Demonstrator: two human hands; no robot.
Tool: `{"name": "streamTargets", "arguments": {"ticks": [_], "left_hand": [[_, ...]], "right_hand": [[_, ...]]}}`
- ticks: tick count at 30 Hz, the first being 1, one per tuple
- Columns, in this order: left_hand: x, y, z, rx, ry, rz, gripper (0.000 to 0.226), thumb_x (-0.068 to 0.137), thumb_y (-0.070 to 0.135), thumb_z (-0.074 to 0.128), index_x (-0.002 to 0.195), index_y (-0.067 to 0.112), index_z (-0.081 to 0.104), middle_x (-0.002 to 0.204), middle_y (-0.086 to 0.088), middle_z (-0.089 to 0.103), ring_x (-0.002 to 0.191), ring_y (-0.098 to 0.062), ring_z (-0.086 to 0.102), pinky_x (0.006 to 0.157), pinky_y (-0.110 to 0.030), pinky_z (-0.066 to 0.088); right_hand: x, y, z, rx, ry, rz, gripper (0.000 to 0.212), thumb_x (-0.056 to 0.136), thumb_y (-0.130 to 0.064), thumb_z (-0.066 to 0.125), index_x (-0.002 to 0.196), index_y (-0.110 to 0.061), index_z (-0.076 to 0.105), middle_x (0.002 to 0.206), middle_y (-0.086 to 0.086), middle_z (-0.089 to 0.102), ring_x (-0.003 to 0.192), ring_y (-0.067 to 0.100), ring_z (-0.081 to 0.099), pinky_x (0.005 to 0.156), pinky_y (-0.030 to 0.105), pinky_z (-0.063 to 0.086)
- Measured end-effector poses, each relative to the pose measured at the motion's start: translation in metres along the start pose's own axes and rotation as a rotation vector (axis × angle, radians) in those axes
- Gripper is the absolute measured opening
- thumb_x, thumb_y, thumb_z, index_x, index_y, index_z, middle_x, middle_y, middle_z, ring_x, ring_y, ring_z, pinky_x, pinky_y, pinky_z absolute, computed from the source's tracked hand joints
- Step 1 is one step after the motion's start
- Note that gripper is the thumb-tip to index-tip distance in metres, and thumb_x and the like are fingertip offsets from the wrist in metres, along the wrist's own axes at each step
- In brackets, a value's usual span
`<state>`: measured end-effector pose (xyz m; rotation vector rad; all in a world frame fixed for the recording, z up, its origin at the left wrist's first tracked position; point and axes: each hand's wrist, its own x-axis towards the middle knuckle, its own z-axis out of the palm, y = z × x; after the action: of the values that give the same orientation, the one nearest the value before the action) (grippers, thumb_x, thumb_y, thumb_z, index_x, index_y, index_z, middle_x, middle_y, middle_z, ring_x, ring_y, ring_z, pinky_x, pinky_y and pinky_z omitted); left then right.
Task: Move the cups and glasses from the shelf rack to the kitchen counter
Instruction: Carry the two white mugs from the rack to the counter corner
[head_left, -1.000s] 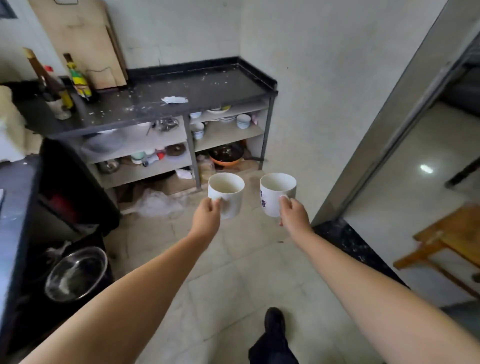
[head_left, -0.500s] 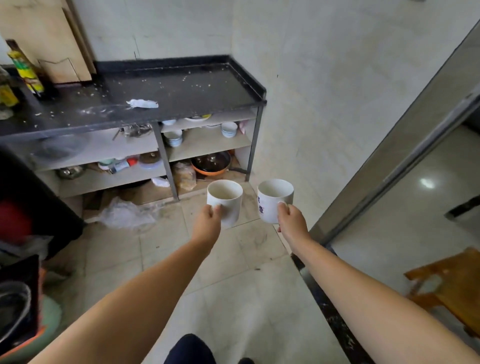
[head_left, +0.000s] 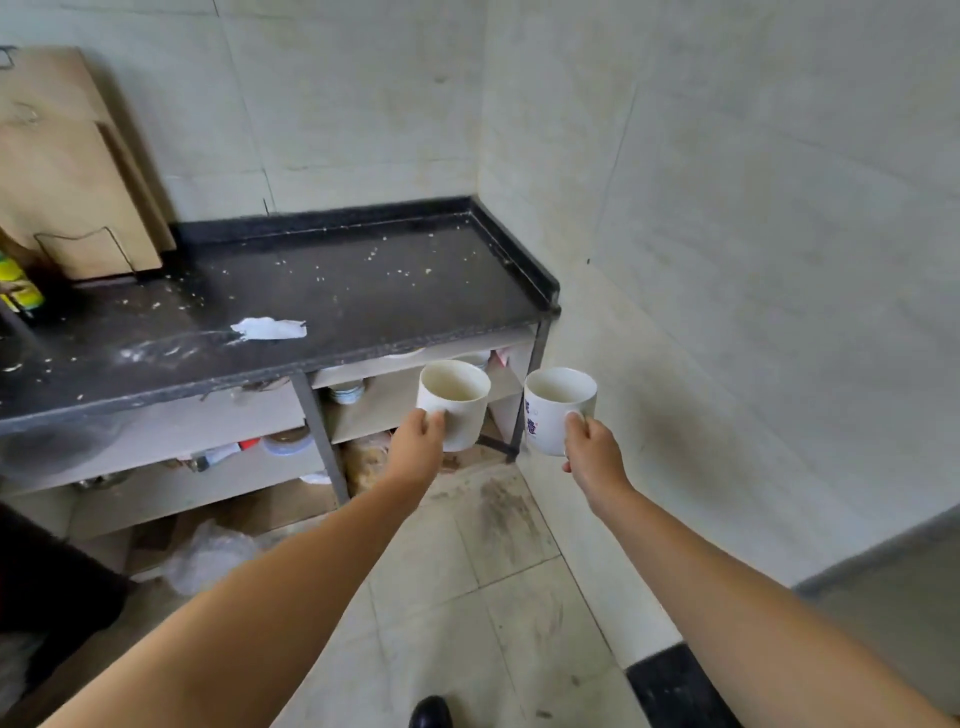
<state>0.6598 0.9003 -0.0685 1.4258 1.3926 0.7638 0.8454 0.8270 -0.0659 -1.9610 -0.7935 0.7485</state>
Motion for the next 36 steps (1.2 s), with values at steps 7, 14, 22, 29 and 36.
{"name": "streamTargets", "arguments": {"ticks": [7, 14, 22, 29, 36], "left_hand": [[0.129, 0.04, -0.001, 0.023, 0.047, 0.012, 0.027, 0.099, 0.029, 0.038, 0.086, 0.006, 0.046, 0.08, -0.009, 0.046, 0.077, -0.023, 0.042, 0.066, -0.034, 0.032], [0.261, 0.061, 0.017, -0.029, 0.088, -0.011, 0.026, 0.097, 0.026, 0.038, 0.085, 0.004, 0.045, 0.082, -0.008, 0.044, 0.078, -0.021, 0.041, 0.066, -0.033, 0.034], [0.398, 0.086, 0.031, -0.088, 0.128, -0.111, 0.031, 0.097, 0.029, 0.036, 0.098, 0.002, 0.051, 0.088, -0.007, 0.047, 0.081, -0.018, 0.042, 0.068, -0.029, 0.037], [0.519, 0.088, 0.032, -0.076, 0.102, -0.188, 0.032, 0.097, 0.029, 0.037, 0.097, 0.0, 0.051, 0.09, -0.008, 0.049, 0.084, -0.019, 0.045, 0.075, -0.032, 0.039], [0.632, 0.091, 0.031, -0.046, 0.062, -0.196, 0.029, 0.099, 0.03, 0.036, 0.089, 0.004, 0.046, 0.081, -0.006, 0.044, 0.074, -0.017, 0.04, 0.061, -0.029, 0.033]], "right_hand": [[0.12, -0.06, 0.029, -0.003, 0.011, -0.005, 0.033, 0.099, -0.029, 0.031, 0.106, -0.005, 0.053, 0.097, 0.014, 0.053, 0.088, 0.027, 0.054, 0.064, 0.027, 0.041], [0.257, -0.103, 0.068, 0.005, -0.071, -0.043, 0.034, 0.099, -0.029, 0.032, 0.105, -0.004, 0.053, 0.096, 0.014, 0.053, 0.09, 0.026, 0.053, 0.07, 0.032, 0.044], [0.397, -0.155, 0.11, -0.014, -0.164, -0.02, 0.027, 0.101, -0.031, 0.03, 0.101, -0.01, 0.048, 0.086, 0.005, 0.05, 0.076, 0.02, 0.051, 0.049, 0.019, 0.033], [0.502, -0.184, 0.167, -0.02, -0.175, 0.033, 0.021, 0.1, -0.032, 0.032, 0.104, -0.015, 0.044, 0.097, 0.008, 0.047, 0.066, 0.011, 0.045, 0.048, 0.017, 0.035], [0.595, -0.205, 0.225, -0.022, -0.151, 0.065, 0.033, 0.1, -0.032, 0.031, 0.11, -0.009, 0.053, 0.095, 0.009, 0.05, 0.07, 0.012, 0.047, 0.053, 0.02, 0.037]]}}
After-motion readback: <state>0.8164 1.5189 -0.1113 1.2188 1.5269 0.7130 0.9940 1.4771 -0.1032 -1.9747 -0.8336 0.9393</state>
